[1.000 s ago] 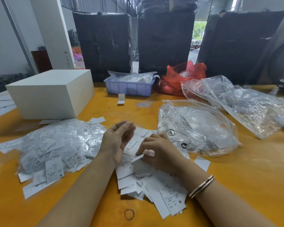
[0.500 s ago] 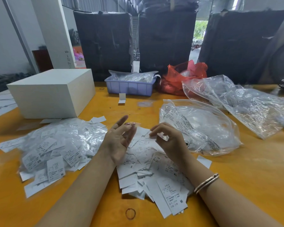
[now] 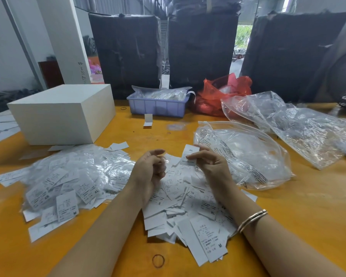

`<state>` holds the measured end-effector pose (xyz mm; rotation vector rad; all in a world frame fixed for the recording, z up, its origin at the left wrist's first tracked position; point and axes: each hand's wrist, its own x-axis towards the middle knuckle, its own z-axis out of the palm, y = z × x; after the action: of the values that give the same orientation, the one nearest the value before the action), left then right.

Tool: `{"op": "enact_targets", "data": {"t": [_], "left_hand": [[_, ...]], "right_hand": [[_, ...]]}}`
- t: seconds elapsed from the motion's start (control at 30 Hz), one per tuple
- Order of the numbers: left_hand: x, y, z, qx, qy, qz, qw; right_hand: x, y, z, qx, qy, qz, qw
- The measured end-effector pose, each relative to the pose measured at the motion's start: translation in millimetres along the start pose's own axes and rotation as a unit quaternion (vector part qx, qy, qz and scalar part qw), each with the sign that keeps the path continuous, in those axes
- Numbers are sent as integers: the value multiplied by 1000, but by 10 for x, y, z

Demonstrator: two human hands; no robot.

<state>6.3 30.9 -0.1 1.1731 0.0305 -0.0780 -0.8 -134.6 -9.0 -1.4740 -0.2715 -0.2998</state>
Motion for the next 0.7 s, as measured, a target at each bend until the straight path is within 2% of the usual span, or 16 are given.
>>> {"op": "enact_targets", "data": {"t": [0.2,0.27,0.47,0.57,0.7], "left_hand": [[0,10,-38,-24,-39,2,999],[-1,3,-39,-29,-53,14,998],[-7,-14,-23,-9,-66,52,996],[-15,-29,-8,8,-65,72,995],[-16,-49,1,25,-70,89,993]], "right_hand": [[-5,4,-12,-20,-18,11,1000],[-11,-6,-8,15,-24,26,999],[11,-13,78,108,66,34,991],[14,12,91,113,65,52,990],[6,-10,123,165,80,122,975]]}}
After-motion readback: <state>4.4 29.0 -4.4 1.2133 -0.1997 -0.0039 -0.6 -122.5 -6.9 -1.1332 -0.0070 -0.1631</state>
